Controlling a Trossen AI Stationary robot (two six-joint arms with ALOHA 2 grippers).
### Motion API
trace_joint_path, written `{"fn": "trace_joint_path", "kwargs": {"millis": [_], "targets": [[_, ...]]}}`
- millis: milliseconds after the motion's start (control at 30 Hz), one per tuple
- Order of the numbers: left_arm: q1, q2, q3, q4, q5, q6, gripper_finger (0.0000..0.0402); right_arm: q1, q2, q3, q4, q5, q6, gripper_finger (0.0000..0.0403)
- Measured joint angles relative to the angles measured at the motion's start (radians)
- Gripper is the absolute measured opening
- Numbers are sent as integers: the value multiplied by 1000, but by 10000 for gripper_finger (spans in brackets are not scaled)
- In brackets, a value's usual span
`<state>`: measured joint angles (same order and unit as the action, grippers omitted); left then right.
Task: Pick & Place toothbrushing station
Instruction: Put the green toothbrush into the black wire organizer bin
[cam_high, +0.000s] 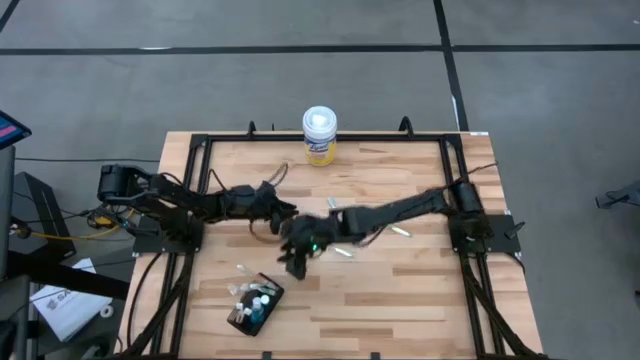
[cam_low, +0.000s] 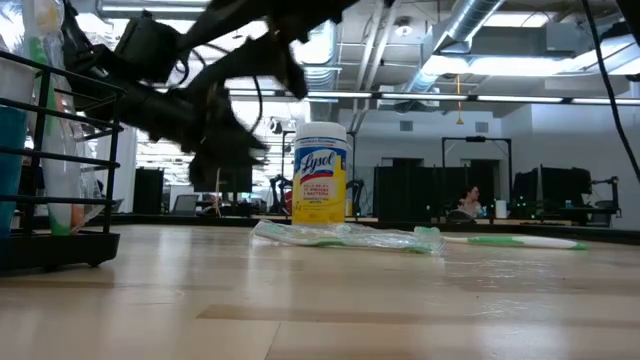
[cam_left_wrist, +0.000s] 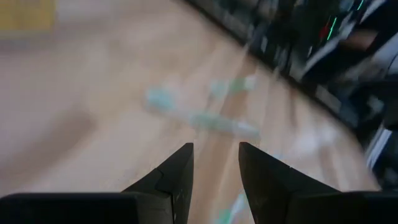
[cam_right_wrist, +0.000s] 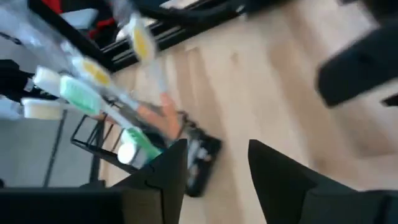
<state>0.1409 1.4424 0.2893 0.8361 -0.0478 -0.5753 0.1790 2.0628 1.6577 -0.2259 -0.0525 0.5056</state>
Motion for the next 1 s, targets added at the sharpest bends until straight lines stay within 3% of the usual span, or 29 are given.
{"fn": "trace_joint_path", "kwargs": {"millis": [200,367,500,567,700,767,1000], "targets": [[135,-128,0,177,9,20,123,-128,-121,1,-212,-2,-129,151],[297,-382,34,254,125,14,123,-263,-222,1,-407,2,-248,162],[366,-597,99,209,213,14,123,-373,-270,1,-557,-1,-361,170],[375,-702,146,42,230,29,123,-433,-285,-10,-621,-8,-408,172],[352,-847,283,-673,236,197,123,-542,-327,-136,-595,-148,-446,173],[340,-862,315,-920,215,257,123,-576,-350,-226,-519,-231,-450,170],[314,-830,321,-1233,130,341,123,-584,-374,-509,-435,-387,-395,161]]}}
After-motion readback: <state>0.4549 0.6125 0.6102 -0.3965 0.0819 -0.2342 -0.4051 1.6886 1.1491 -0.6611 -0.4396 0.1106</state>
